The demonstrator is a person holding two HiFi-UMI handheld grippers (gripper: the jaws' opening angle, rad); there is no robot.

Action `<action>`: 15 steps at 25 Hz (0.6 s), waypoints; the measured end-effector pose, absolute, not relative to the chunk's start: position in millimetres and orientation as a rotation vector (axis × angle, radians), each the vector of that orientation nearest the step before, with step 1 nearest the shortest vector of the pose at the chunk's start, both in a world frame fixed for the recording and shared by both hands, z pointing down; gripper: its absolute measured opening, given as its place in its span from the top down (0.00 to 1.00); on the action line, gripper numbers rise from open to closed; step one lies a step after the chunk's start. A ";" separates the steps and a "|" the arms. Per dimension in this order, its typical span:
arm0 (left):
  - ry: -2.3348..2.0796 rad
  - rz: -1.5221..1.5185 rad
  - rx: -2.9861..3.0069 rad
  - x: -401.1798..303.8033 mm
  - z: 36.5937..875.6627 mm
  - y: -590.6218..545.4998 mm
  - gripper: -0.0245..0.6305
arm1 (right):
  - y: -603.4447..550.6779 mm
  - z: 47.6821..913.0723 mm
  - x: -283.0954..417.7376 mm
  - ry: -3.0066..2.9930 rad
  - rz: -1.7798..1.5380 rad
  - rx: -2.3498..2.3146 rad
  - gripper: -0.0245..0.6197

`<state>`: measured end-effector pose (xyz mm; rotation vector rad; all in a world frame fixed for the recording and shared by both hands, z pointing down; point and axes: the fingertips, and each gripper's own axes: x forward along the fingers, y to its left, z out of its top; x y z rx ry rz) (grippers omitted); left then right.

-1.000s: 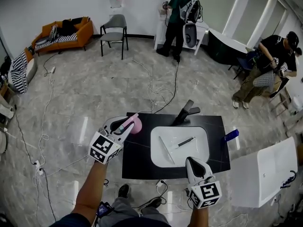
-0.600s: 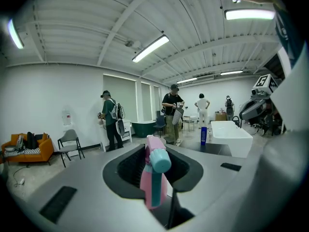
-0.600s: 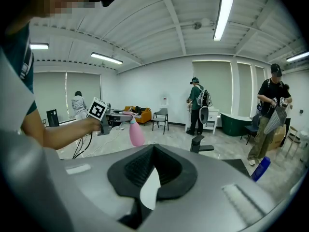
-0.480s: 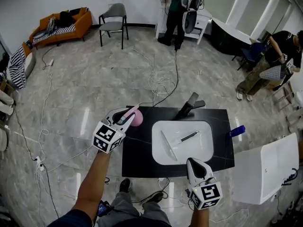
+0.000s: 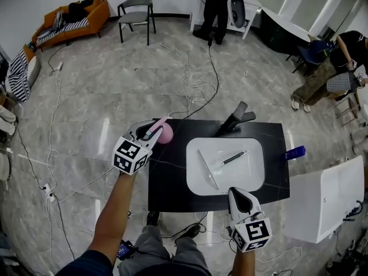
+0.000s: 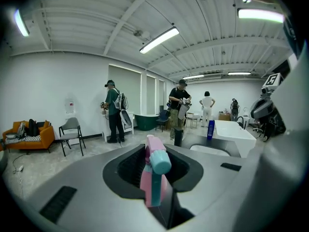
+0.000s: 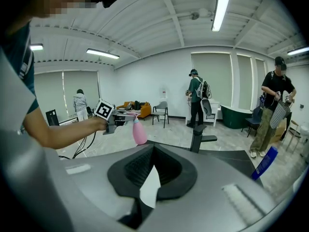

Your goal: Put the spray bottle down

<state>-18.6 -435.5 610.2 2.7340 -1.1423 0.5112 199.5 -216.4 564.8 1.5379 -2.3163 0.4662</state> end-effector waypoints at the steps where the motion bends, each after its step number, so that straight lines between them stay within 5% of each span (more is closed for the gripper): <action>1: -1.141 0.513 2.728 -18.8 614.8 -438.1 0.83 | -218.5 567.4 199.2 -2.315 0.469 1.537 0.95; 15: -1.136 0.555 2.652 -25.7 671.3 -459.2 0.83 | -230.1 600.5 188.0 -2.298 0.526 1.510 0.95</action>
